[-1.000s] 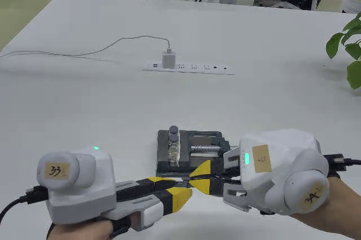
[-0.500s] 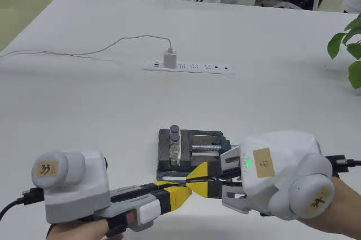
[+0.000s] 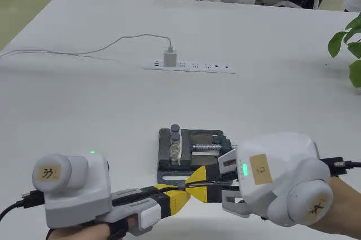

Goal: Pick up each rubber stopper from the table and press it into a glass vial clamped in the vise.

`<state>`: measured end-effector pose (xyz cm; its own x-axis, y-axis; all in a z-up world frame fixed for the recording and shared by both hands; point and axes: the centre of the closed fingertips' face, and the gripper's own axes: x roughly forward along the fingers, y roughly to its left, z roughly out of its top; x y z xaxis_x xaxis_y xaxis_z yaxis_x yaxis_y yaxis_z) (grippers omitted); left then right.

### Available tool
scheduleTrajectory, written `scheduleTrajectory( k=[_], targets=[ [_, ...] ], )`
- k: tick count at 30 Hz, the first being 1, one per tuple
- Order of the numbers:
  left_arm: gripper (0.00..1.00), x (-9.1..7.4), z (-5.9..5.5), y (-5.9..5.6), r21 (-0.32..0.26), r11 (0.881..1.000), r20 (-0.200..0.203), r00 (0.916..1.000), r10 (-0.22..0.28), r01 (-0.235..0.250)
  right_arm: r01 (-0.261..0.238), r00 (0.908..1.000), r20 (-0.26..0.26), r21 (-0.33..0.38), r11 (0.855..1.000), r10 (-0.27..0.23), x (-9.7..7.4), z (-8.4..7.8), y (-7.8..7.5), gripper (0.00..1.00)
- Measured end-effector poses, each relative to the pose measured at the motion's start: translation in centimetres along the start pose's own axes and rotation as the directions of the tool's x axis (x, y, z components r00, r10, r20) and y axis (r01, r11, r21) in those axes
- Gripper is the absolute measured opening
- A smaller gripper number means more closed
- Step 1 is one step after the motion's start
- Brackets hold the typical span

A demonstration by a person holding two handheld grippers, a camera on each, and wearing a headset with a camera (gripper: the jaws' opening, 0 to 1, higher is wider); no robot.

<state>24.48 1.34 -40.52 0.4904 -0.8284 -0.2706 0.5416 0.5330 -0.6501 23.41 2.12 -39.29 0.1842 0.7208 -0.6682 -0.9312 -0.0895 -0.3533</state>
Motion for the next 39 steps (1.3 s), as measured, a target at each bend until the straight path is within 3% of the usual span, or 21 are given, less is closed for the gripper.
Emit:
scheduleTrajectory(
  k=[2, 4, 10, 13, 17, 20, 24, 27, 28, 30, 33, 34, 37, 38, 39],
  targets=[
    [0.03, 0.0, 0.2, -0.1, 0.014, 1.0, 0.004, 1.0, 0.005, -0.005, 0.014, 0.9999, 0.0, 0.034, 0.999, -0.014, -0.1, 0.0, -0.2, 0.0],
    [0.03, 0.0, 0.6, 0.0, 0.09, 0.995, 0.015, 0.9994, 0.031, -0.032, 0.023, 0.9997, 0.008, 0.059, 0.998, -0.023, -0.2, 0.1, -0.6, 0.0],
    [0.03, 0.0, 0.5, 0.0, 0.167, 0.984, -0.019, 0.9981, 0.059, -0.055, 0.024, 0.9993, 0.026, 0.145, 0.989, -0.028, -0.8, 0.0, -0.9, 0.11],
    [0.03, -0.2, 0.5, 0.2, 0.233, 0.97, -0.04, 0.9961, 0.078, -0.067, 0.004, 0.9993, 0.034, 0.216, 0.976, -0.012, -1.2, -0.3, -0.7, 0.17],
    [0.03, -0.2, 0.7, 0.1, 0.315, 0.947, -0.062, 0.9942, 0.087, -0.063, -0.005, 0.9993, 0.038, 0.24, 0.971, -0.004, -1.7, -0.6, -0.7, 0.21],
    [0.03, -0.2, 0.9, -0.1, 0.409, 0.911, -0.088, 0.9911, 0.101, -0.057, -0.017, 0.9993, 0.037, 0.247, 0.969, 0.008, -2.1, -0.5, -0.6, 0.22],
    [0.03, -0.2, 0.8, -0.5, 0.441, 0.897, -0.108, 0.9895, 0.096, -0.039, -0.049, 0.9987, 0.031, 0.29, 0.956, 0.041, -2.3, -0.6, -0.4, 0.27],
    [0.03, -0.3, 0.4, -0.7, 0.502, 0.864, -0.13, 0.9862, 0.103, -0.024, -0.064, 0.9978, 0.032, 0.295, 0.953, 0.057, -2.3, -0.6, -0.4, 0.27],
    [0.03, -0.2, 0.1, -0.9, 0.541, 0.841, -0.145, 0.9837, 0.106, -0.011, -0.08, 0.9967, 0.035, 0.299, 0.951, 0.073, -2.3, -0.6, -0.2, 0.27],
    [0.03, -0.2, -0.4, -1.0, 0.593, 0.805, -0.175, 0.9779, 0.114, 0.013, -0.1, 0.995, 0.032, 0.301, 0.948, 0.095, -2.2, -0.6, 0.1, 0.27],
    [0.03, -0.1, -0.9, -1.3, 0.631, 0.775, -0.2, 0.9727, 0.117, 0.037, -0.13, 0.9911, 0.016, 0.319, 0.939, 0.132, -1.9, -1.0, 0.5, 0.27],
    [0.03, -0.1, -0.9, -1.3, 0.651, 0.757, -0.208, 0.9706, 0.122, 0.044, -0.137, 0.9902, 0.015, 0.318, 0.938, 0.139, -1.9, -1.0, 0.6, 0.26],
    [0.03, 0.0, -1.2, -1.6, 0.688, 0.722, -0.233, 0.9635, 0.131, 0.069, -0.153, 0.9876, 0.017, 0.323, 0.934, 0.156, -1.6, -1.0, 1.0, 0.23],
    [0.03, 0.0, -1.3, -1.6, 0.707, 0.703, -0.238, 0.9615, 0.137, 0.075, -0.163, 0.986, 0.019, 0.33, 0.93, 0.166, -1.5, -0.9, 1.2, 0.22],
    [0.03, 0.1, -1.3, -1.7, 0.716, 0.693, -0.244, 0.9596, 0.14, 0.081, -0.172, 0.9843, 0.021, 0.333, 0.927, 0.175, -1.4, -0.9, 1.4, 0.21]
  ],
)
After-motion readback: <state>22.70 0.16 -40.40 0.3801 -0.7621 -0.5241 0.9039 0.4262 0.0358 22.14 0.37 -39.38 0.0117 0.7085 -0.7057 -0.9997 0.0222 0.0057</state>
